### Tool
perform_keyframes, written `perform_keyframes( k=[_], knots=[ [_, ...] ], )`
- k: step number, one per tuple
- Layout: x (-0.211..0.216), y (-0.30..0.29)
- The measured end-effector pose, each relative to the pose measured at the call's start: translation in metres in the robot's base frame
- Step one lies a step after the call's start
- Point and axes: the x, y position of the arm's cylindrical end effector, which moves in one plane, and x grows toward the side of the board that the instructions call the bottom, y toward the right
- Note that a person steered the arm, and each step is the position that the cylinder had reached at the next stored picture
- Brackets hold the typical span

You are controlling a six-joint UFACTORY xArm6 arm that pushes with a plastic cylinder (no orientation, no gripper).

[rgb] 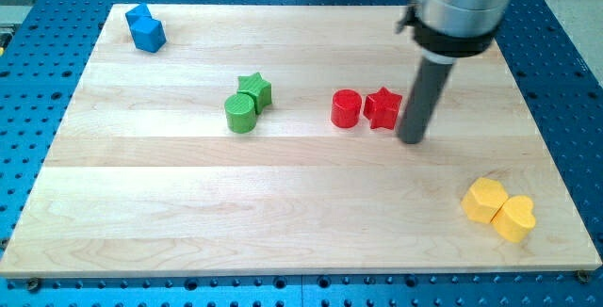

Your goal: Push the red blocks into the green blocks

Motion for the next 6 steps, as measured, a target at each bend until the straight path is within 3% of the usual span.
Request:
perform_keyframes(
  k=[2,4,5,6],
  knots=[
    [-0.034,0.031],
    [-0.04,-0.105],
    [-0.042,-0.114],
    [-0.042,-0.04]
  ],
)
